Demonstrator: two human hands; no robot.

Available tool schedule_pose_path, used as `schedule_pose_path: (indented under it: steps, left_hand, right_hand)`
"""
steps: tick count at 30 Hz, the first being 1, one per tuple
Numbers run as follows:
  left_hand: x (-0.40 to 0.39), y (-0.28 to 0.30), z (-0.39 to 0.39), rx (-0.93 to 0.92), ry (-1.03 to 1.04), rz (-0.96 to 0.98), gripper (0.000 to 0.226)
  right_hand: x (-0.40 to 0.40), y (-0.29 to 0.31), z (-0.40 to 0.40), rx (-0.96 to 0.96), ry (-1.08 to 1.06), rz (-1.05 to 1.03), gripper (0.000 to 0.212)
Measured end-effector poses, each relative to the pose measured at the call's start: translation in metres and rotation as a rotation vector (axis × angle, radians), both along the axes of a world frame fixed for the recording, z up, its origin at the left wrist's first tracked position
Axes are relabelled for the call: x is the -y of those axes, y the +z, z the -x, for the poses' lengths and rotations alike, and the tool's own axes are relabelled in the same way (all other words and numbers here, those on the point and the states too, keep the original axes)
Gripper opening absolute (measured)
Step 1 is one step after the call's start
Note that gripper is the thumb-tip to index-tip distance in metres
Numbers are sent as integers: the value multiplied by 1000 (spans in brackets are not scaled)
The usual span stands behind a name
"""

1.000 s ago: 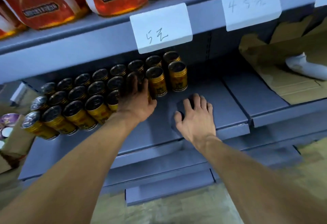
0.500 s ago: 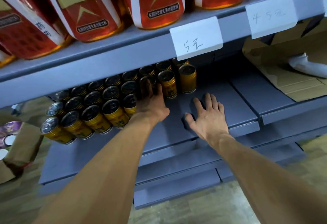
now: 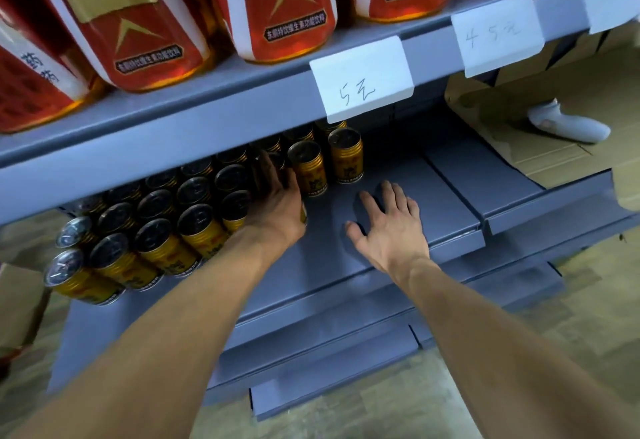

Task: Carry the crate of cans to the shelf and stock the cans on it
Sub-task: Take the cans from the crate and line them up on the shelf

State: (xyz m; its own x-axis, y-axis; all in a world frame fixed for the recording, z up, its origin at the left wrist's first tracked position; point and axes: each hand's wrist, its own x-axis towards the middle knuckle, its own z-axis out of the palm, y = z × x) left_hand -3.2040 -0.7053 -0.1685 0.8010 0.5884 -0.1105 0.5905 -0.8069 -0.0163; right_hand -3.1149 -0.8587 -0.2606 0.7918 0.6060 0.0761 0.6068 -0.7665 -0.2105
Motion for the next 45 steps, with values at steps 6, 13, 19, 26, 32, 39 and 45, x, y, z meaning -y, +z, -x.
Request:
schedule_pose_path:
  steps: [6,13,19,26,32,39,45]
  left_hand:
    - [-12,10,16,30,-194,-191,78]
    - [14,7,-15,53,-202,7,79]
    - [20,8,-33,48,-145,55,87]
    - [57,50,-93,265,-196,115,81]
    - [87,72,-170,291,-193,244,69]
    - [69,39,-217,187,-94,190,85]
    - [52,21,-236,216,-33,135,81]
  right_hand:
    - [3,2,0,-35,13,-5,75]
    - [5,2,-3,-56,10,-49,77]
    - [4,5,-2,-78,5,-88,82]
    - [3,9,-3,-105,37,-137,89]
    - [7,3,-6,-99,36,-180,83]
    - [10,-6,-5,-107,32,-262,79]
    - [8,-7,-13,-100,25,-267,80]
